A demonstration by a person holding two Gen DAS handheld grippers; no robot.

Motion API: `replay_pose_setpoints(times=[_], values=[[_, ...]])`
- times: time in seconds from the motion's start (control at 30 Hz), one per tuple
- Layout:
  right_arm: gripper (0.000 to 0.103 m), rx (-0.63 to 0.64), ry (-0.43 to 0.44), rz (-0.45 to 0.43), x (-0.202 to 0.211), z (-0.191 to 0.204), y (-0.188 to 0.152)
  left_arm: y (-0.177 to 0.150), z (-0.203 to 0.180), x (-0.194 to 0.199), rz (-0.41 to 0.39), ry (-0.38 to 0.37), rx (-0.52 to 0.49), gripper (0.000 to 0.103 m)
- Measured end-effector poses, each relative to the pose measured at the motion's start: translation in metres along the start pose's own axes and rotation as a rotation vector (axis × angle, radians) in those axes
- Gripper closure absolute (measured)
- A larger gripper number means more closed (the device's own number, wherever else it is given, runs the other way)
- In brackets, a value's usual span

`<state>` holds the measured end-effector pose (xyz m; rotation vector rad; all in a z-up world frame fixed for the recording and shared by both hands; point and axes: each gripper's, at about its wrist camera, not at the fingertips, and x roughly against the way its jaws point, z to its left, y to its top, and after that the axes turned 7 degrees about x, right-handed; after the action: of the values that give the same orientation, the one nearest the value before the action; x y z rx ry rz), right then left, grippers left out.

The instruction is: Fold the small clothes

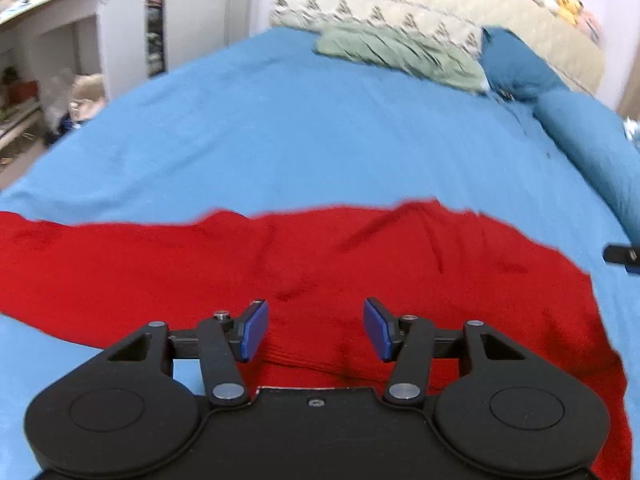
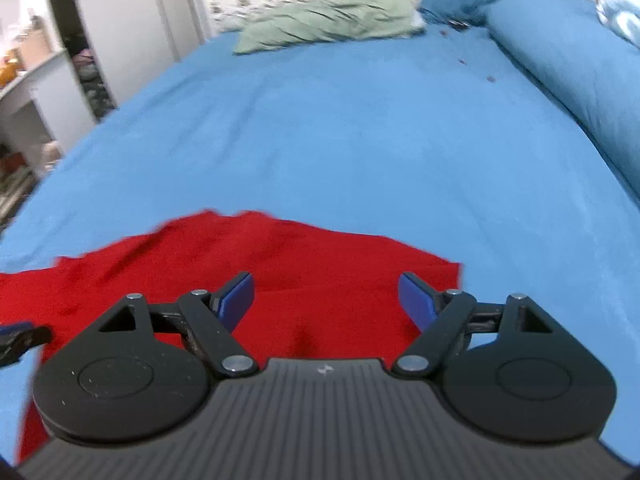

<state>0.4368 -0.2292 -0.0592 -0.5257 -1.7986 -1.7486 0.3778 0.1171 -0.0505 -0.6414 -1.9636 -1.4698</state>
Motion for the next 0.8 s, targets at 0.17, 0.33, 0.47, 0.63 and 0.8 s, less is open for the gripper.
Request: replay_pose_setpoints(times=[0.17,0.33,0.47,0.63,0.8], values=[[0.000,0.016,0.060,-0.023,0.042,0.069,0.005,0.023,0.052,0.047,-0.068,0.003,0.064,0.001],[0.000,-0.016,0.119,-0.004,0.044,0.131,0.006,0.036,0.127,0.062,-0.077,0.070,0.169,0.001],[0.000,-0.015,0.100,0.009,0.034,0.182,-0.004,0.040,0.202,0.057,-0.092,0.114,0.304,0.001],[0.000,-0.044,0.107,0.035,0.013,0.231,-0.019,0.038,0.276,0.030,-0.094,0.146,0.418,0.010],[0.000,-0.026,0.095,0.035,0.007,0.264,-0.035,0.031,0.319,-0.009,-0.027,0.159,0.498,0.039]])
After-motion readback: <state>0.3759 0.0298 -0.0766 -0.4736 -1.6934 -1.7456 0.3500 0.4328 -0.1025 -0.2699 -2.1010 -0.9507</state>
